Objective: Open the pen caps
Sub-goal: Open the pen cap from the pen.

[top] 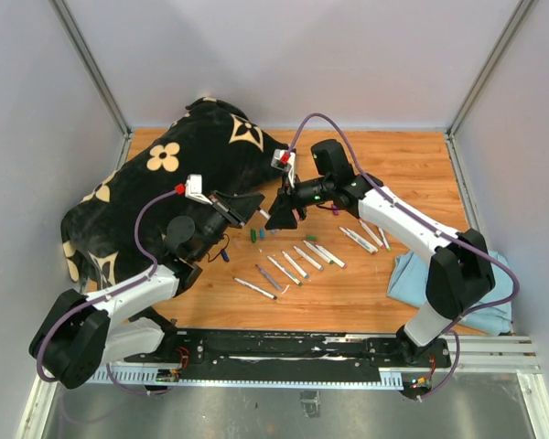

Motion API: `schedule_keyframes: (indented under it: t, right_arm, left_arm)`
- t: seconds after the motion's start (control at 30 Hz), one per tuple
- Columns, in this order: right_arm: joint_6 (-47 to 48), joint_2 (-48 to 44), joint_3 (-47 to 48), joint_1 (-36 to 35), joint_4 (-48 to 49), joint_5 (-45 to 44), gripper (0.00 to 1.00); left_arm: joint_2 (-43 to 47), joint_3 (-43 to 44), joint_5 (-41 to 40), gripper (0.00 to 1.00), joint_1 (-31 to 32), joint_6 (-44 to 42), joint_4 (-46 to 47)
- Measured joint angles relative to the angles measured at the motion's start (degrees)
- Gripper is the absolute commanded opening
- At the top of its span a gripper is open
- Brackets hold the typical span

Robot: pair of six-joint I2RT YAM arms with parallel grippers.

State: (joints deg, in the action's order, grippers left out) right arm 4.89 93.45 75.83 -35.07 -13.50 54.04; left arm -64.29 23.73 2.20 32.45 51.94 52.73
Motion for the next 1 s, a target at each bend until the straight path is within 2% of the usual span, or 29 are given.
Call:
schedule_keyframes:
  t: [0.13, 0.27, 0.63, 0.67, 0.8, 0.83, 1.0]
  right_arm:
    - [-1.7, -1.2, 0.0, -0.5, 1.6, 1.3, 0.44]
    - [-3.3, -1.4, 0.0, -0.8, 2.4, 2.1, 0.29]
    - [-5.1, -1.2, 0.0, -0.8, 3.0, 2.9, 0.3]
    - [-5.1, -1.2, 0.0, -0.9, 3.0, 3.0, 0.27]
    - [-5.4, -1.2, 0.0, -1.0, 3.0, 3.5, 0.04]
    - [-5.3, -1.2, 0.0, -1.0, 3.0, 3.5, 0.01]
    - [-5.7, -1.2, -0.3, -1.0, 3.1, 4.2, 0.01]
  left_arm:
    - [0.0, 0.0, 1.0, 0.0, 0.0, -0.1, 0.0]
    - [0.0, 0.0, 2.0, 0.0, 0.0, -0.1, 0.0]
    - [1.5, 0.0, 3.0, 0.0, 0.0, -0.2, 0.3]
    - [1.7, 0.0, 3.1, 0.0, 0.0, -0.2, 0.4]
    - [1.9, 0.0, 3.1, 0.0, 0.0, -0.3, 0.5]
    - [1.9, 0.0, 3.1, 0.0, 0.0, -0.3, 0.5]
    - [2.1, 0.0, 3.1, 0.0, 0.0, -0.9, 0.6]
